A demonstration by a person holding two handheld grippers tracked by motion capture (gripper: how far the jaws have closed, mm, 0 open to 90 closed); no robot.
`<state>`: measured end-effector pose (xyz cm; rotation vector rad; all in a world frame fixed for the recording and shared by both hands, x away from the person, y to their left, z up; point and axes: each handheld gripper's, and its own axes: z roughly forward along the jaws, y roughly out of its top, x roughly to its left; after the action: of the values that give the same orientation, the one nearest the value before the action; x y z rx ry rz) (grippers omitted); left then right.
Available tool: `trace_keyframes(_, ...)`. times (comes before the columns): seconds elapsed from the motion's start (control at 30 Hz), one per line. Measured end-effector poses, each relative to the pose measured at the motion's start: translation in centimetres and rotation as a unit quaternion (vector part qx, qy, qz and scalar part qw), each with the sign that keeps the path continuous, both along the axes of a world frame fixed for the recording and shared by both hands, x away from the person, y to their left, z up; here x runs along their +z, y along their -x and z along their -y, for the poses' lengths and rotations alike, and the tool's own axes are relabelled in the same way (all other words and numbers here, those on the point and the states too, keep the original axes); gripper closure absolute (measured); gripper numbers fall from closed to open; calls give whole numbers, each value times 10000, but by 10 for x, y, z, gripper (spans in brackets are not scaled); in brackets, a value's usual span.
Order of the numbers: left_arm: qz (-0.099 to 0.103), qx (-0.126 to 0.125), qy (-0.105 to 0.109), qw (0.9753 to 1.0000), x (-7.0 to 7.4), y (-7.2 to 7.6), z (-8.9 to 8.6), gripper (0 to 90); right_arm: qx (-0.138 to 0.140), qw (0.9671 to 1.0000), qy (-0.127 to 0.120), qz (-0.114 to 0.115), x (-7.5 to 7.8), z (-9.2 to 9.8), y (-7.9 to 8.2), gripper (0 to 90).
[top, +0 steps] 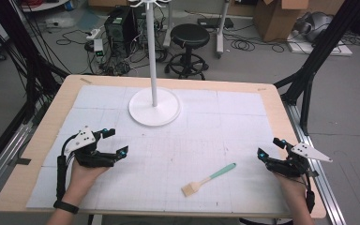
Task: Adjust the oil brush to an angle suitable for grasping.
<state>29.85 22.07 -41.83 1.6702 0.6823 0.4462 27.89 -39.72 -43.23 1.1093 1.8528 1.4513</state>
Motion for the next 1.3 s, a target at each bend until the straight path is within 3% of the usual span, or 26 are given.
trace_keyframes(1.3,40,1,-6,10000,2,3,-2,139,33,10000,-4,26,1,0,-2,155)
